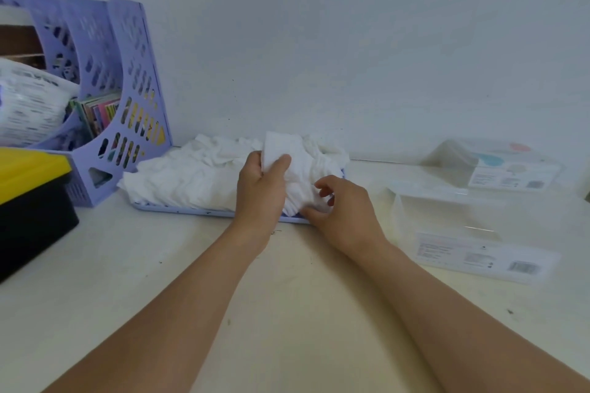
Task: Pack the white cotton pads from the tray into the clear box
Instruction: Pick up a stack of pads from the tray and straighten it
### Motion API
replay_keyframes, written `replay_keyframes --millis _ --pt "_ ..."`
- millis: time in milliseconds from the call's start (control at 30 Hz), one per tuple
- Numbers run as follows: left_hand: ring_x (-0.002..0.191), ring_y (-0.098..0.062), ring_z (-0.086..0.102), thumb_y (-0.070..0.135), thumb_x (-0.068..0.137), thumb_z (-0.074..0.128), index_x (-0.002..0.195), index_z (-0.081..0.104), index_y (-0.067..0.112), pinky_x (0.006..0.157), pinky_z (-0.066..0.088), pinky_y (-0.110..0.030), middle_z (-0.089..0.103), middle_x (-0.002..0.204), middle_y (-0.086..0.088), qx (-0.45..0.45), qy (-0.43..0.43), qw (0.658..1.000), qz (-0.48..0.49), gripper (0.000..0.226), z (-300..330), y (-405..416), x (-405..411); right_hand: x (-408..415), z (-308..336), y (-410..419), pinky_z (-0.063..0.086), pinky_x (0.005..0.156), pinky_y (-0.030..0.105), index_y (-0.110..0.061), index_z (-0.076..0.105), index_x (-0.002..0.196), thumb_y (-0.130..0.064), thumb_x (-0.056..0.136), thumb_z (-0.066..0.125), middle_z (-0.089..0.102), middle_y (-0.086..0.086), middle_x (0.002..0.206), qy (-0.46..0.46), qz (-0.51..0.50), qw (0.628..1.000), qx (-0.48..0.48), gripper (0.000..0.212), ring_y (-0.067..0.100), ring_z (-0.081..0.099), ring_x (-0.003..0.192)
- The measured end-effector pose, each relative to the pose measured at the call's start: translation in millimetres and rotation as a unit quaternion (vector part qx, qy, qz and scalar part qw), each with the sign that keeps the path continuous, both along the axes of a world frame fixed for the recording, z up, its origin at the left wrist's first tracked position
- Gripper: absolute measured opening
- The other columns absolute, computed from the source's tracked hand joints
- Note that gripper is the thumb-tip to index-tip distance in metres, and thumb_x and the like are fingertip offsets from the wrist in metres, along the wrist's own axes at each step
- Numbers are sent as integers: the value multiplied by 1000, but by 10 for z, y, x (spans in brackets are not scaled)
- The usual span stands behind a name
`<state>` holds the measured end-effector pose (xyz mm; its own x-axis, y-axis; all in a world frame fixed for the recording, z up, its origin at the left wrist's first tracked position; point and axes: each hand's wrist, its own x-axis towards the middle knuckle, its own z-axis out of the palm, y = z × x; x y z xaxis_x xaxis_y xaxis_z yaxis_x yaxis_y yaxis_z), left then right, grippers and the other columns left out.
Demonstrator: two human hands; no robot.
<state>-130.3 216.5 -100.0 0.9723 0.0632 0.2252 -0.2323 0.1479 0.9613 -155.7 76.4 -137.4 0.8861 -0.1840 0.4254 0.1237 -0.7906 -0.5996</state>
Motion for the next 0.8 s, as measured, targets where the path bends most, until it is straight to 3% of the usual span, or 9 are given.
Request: replay_keyframes --millis 133,200,300,400,533,633,667,733,800 --pt "68 -3 55 22 99 56 94 56 23 60 43 -17 62 87 10 -18 -12 1000 14 5 24 10 -20 55 -48 -51 52 82 29 -18 68 115 -25 84 79 66 -5 105 5 1 1000 21 34 15 60 89" --pt "72 -8 56 21 98 57 95 55 23 64 45 -22 62 89 8 -24 -15 999 20 4 20 16 -18 57 -49 -87 48 74 19 -16 70 111 -15 84 76 66 -5 100 0 3 1000 20 27 9 59 79" --pt "80 -10 64 17 96 62 110 54 19 64 53 -24 65 99 7 -17 -28 999 31 16 17 22 -23 30 -42 -120 44 63 19 -14 67 85 -4 83 69 60 -5 76 -13 6 1000 15 11 6 51 64" --pt "80 -7 71 15 93 69 123 48 22 65 58 -26 71 99 9 -18 -48 998 40 38 -18 21 -39 15 -17 -171 31 53 21 -10 47 64 0 81 69 44 -2 59 -22 -3 1000 11 29 11 36 55" --pt "71 -11 68 11 92 70 134 41 28 62 58 -24 72 83 3 -1 -84 995 59 53 -51 15 -55 -2 32 -218 27 50 22 -12 37 60 -3 86 67 36 -3 54 -48 -13 998 40 41 11 29 52" --pt "71 -26 68 5 93 64 133 40 26 54 52 -16 71 84 -8 5 -101 992 70 50 -26 17 -82 -107 160 -168 37 55 28 -4 50 69 -12 92 63 55 3 60 -110 -49 991 54 28 16 48 56" --pt "71 -31 69 3 93 62 129 40 24 52 50 -15 72 85 -8 9 -107 992 68 47 -23 22 -92 -172 251 -143 40 57 26 -3 53 72 -13 93 62 58 2 63 -133 -61 985 95 25 14 52 59" --pt "73 -30 70 2 93 62 123 39 25 54 53 -19 73 91 -6 17 -119 992 48 44 -16 22 -115 -294 483 -138 43 61 24 -7 54 71 -9 93 61 56 0 67 -154 -32 945 288 23 10 50 61" --pt "77 -22 73 2 92 66 120 41 28 60 59 -29 73 99 -3 19 -116 993 4 46 -17 -14 -131 -420 700 -184 47 61 28 -13 60 74 -5 92 58 54 4 76 -82 99 843 523 20 16 55 68"
